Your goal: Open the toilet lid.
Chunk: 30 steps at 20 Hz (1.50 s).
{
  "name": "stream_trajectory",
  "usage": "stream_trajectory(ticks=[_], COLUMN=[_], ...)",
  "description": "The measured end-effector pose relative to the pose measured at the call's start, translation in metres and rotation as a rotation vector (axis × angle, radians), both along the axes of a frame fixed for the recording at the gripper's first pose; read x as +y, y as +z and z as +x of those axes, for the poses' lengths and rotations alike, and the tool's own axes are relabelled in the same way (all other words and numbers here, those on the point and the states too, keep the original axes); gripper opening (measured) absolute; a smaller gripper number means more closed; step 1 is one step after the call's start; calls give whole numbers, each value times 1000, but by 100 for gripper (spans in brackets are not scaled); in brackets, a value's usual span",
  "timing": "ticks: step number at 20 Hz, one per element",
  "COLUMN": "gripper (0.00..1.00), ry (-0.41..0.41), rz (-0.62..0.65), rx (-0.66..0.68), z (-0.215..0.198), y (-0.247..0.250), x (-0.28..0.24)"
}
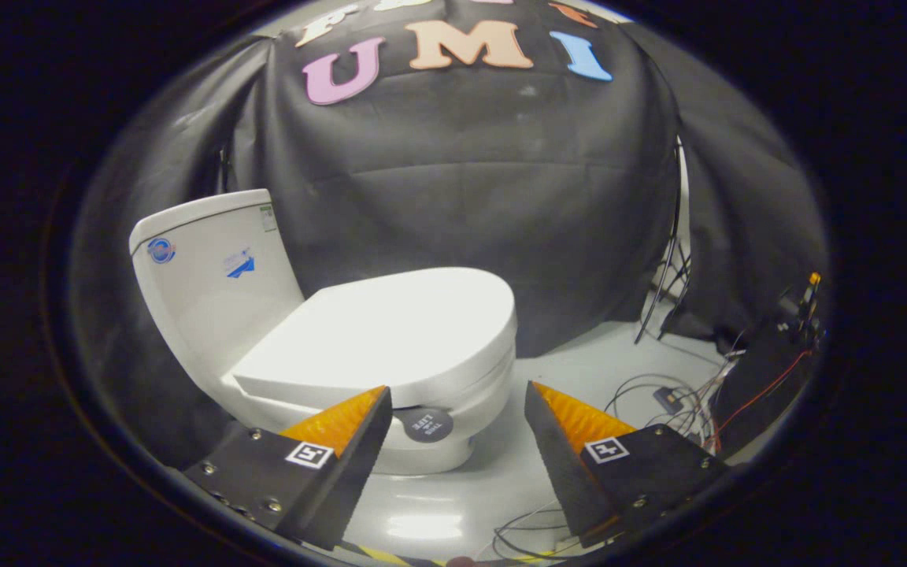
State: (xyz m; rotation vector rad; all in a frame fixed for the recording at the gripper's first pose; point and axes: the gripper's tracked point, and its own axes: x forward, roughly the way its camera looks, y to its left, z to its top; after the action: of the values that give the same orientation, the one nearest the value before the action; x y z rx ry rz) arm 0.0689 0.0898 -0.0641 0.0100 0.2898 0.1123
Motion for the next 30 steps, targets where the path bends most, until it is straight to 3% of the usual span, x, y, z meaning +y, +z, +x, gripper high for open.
stream_trajectory(ticks=[6,11,14,17,19,21,23,25,30], gripper=[100,100,86,86,61,37,37,7,5], ry=[-103,-142,-175,-184,-223,-175,-222,-217,-129], rz=[196,376,458,535,526,610,576,686,771], rx=[123,214,269,315,328,340,344,347,357], z=[18,27,28,29,29,30,40,31,32], y=[-19,-37,-51,-64,-71,-65,-81,-65,-58], x=[5,25,23,26,14,27,16,16,19])
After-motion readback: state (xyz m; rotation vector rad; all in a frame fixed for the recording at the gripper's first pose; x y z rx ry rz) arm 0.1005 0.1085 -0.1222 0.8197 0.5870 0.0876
